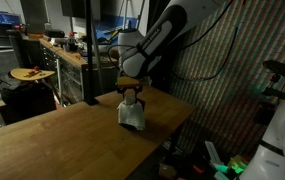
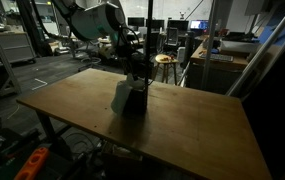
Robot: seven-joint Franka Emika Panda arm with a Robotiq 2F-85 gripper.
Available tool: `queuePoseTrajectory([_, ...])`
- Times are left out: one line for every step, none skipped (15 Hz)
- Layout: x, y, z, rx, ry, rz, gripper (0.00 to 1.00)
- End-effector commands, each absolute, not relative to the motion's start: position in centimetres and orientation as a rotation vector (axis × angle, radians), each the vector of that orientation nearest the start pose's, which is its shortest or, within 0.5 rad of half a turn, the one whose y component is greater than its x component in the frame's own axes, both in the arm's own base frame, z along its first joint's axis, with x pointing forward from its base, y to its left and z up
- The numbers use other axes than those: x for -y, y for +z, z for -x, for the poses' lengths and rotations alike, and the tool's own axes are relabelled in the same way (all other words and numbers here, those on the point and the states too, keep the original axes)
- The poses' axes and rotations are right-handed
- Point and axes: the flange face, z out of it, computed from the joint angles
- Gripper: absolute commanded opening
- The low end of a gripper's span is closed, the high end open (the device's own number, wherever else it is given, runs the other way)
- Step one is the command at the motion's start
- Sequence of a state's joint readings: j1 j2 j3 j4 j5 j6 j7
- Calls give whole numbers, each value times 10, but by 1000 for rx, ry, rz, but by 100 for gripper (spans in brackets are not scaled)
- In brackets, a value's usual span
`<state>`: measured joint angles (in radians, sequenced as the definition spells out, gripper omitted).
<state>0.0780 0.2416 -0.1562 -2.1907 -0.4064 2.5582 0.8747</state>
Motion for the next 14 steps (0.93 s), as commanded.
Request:
queuePoseTrajectory([42,290,-576,-1036,-387,3161,37])
queuePoseTrajectory([42,289,-576,-1037,-386,3161,31])
queuePoseTrajectory([43,289,-576,-1039,-384,3162,22])
queuePoseTrajectory([43,288,-576,-1040,-385,3162,15])
queuePoseTrajectory([44,288,-576,-1041,-383,3164,6])
queuePoseTrajectory([45,287,-574,-1045,-381,3165,5])
queuePoseTrajectory([46,286,-573,-1046,-373,3166,2])
queuePoseTrajectory([47,285,-571,-1048,-366,3167,1])
queuePoseTrajectory([48,283,-569,-1047,-355,3173,1])
queuePoseTrajectory([49,281,-566,-1048,-342,3178,4])
queuePoseTrajectory([49,278,-564,-1049,-327,3182,5])
queuePoseTrajectory([49,275,-562,-1050,-315,3185,4])
queuePoseTrajectory([49,271,-560,-1048,-296,3187,5])
queuePoseTrajectory([48,267,-558,-1047,-281,3190,5])
